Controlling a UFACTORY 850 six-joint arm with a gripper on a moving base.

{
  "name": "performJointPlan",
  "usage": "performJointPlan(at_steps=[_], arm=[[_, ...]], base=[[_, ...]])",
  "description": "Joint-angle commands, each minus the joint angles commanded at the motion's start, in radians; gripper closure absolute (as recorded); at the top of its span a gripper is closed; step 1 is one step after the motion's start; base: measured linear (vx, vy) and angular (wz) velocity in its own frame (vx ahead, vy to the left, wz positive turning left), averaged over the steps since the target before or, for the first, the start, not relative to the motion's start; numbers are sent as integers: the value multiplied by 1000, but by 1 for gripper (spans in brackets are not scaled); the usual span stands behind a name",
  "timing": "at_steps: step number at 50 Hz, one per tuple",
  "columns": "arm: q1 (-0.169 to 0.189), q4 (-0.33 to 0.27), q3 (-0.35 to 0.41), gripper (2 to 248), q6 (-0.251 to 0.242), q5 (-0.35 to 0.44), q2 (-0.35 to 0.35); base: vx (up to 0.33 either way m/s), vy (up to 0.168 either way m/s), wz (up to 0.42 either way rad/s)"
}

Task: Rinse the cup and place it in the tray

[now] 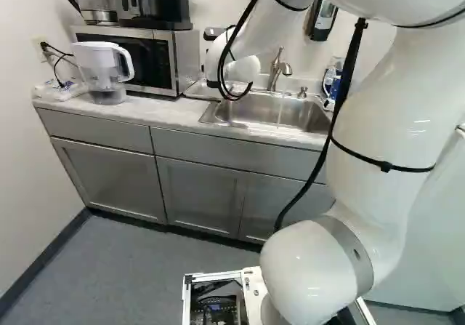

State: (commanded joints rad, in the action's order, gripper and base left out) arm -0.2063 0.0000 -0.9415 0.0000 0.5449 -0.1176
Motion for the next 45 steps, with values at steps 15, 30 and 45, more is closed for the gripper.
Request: performJointPlan(at_steps=[15,30,45], arm=[[42,0,11,125,0,0,10],[83,0,23,125,0,0,21],[125,0,31,125,0,0,29]], base=[[0,0,0],[0,0,0],[0,0,0]])
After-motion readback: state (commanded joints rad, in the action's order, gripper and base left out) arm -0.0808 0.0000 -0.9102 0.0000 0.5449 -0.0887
